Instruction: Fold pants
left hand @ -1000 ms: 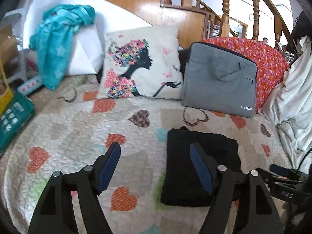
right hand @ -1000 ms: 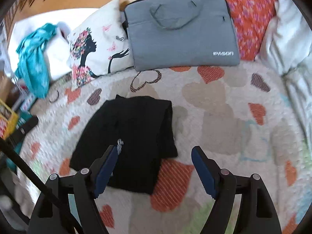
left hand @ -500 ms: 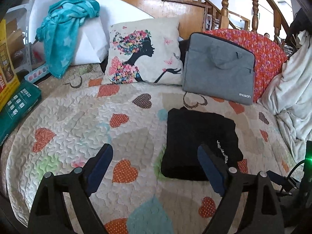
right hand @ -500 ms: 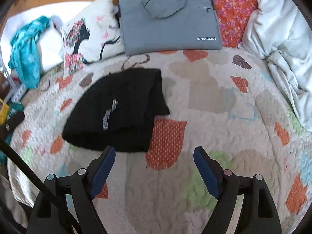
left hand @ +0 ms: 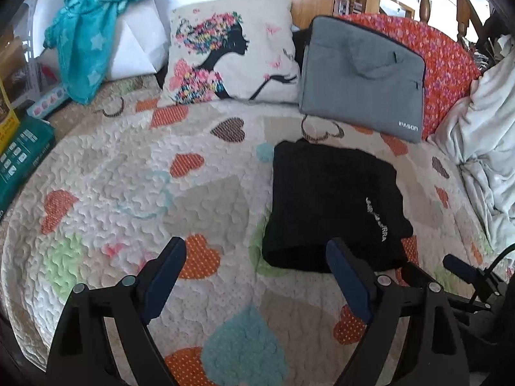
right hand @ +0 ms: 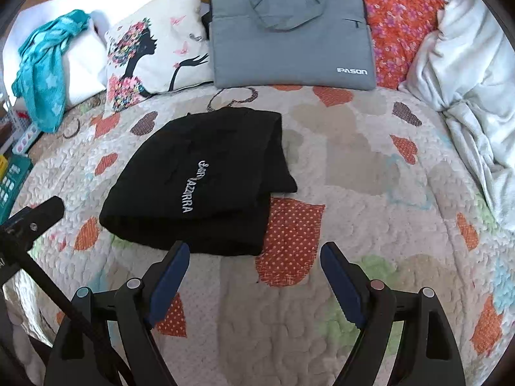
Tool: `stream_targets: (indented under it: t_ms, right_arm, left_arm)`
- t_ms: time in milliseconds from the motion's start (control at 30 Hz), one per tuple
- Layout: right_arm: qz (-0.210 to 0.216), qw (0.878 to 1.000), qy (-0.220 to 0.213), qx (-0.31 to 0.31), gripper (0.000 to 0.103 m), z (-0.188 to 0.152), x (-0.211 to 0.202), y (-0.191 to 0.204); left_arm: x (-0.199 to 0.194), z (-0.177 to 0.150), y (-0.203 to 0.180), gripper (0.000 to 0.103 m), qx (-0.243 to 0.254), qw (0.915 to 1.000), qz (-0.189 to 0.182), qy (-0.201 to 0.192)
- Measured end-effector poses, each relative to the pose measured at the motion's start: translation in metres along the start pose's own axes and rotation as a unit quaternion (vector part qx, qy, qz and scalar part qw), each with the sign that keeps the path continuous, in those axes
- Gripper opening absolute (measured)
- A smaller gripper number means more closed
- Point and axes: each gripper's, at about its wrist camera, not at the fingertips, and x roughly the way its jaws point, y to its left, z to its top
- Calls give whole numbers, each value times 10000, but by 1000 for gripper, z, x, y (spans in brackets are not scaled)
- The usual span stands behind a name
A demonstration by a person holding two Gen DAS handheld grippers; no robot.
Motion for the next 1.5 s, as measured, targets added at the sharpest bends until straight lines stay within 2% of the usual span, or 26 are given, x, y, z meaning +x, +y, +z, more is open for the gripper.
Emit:
stream_targets:
  t_ms: [233, 1033, 1500]
  right_arm:
    - [-61, 9999, 143, -10, 88, -1, 3, -3]
    - [-29, 9995, 325, 21, 90, -6, 11, -3]
    - [-54, 9994, 336, -10, 91, -7, 12, -1]
  left_arm:
    - [12, -2, -1, 88, -117, 9993, -177, 323]
    - [1, -1, -2, 88, -80, 9999, -68, 101]
    - [3, -2, -2, 88, -93, 9998, -88, 135]
